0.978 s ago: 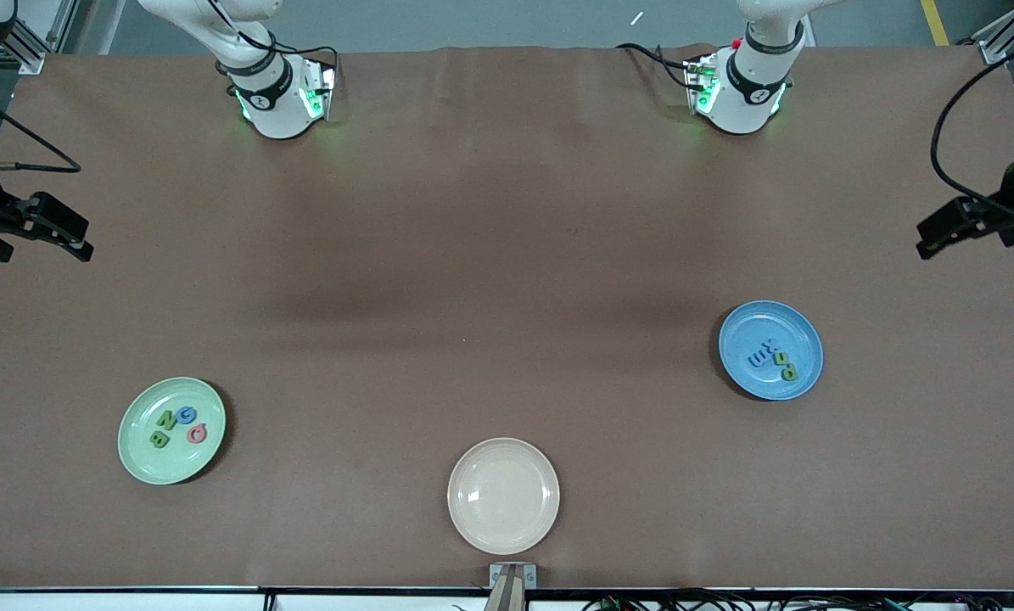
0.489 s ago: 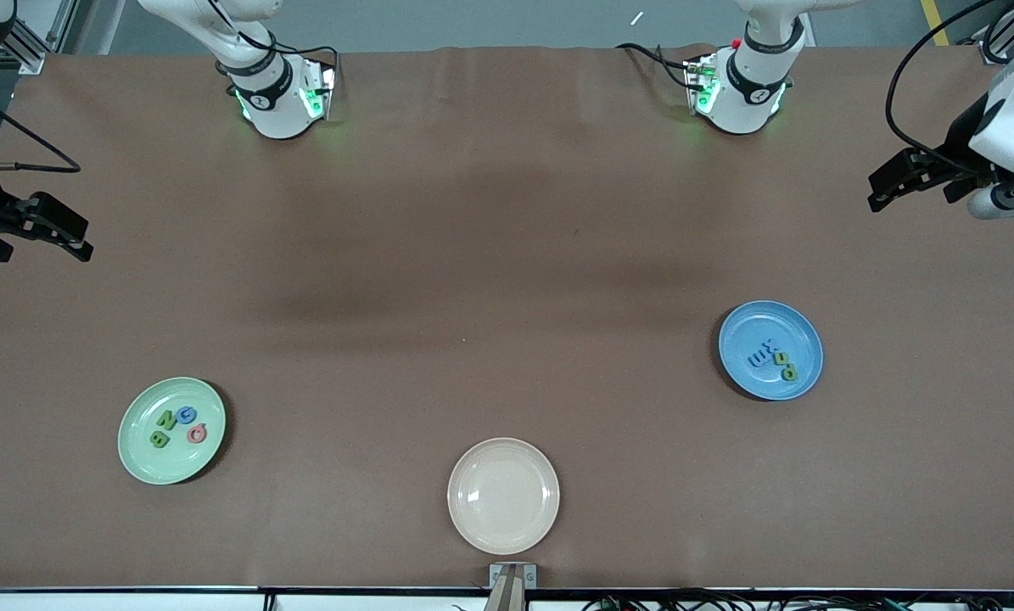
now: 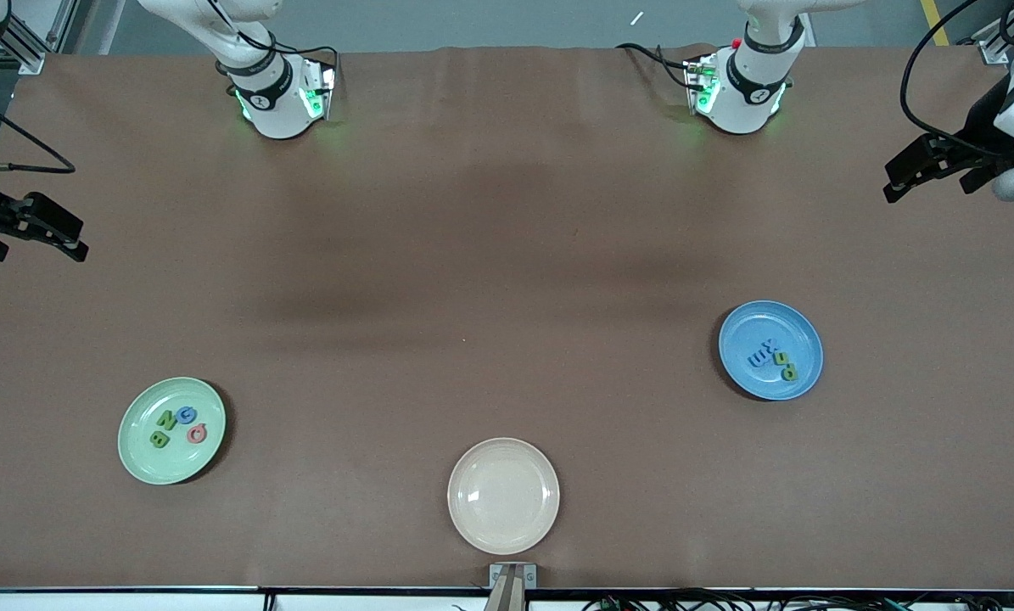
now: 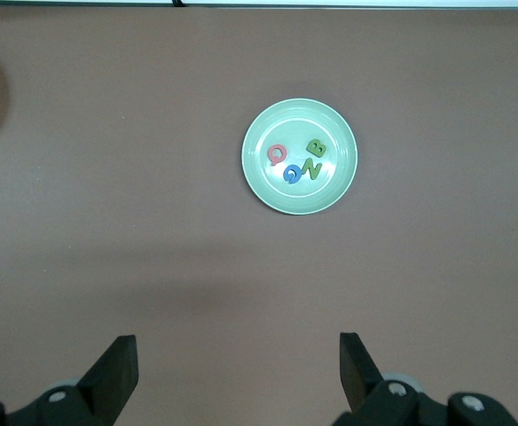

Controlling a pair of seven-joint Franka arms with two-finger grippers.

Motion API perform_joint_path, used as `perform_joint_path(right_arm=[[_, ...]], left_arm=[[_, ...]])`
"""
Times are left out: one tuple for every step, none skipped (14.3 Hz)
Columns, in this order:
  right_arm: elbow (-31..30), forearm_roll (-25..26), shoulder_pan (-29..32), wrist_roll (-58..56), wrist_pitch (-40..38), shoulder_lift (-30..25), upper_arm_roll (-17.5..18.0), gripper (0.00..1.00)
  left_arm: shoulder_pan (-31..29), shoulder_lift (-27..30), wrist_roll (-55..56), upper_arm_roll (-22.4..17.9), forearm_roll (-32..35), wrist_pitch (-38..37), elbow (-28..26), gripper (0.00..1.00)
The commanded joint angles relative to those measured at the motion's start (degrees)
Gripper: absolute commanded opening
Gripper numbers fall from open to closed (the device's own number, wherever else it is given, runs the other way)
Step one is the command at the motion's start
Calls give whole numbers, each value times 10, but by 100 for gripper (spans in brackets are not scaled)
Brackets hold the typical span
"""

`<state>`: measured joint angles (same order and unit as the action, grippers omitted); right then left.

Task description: Sort upper and lower case letters into plates

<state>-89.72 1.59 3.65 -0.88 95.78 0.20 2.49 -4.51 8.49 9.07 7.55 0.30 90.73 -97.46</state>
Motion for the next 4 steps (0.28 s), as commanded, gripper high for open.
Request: perform_joint_path(right_arm=[[-11,3,11,-8,-2,-13,7,100],[-11,3,11,-8,-2,-13,7,100],[-11,3,11,-8,-2,-13,7,100],[-11,3,11,-8,-2,-13,7,100]], left_arm=[[5,-9,-10,1,2,-6,17,100],[5,-9,-9,2,2,-17,18,100],[5,-9,-9,3,2,-26,24,100],[4,-9,-8,3,1,-31,25,100]])
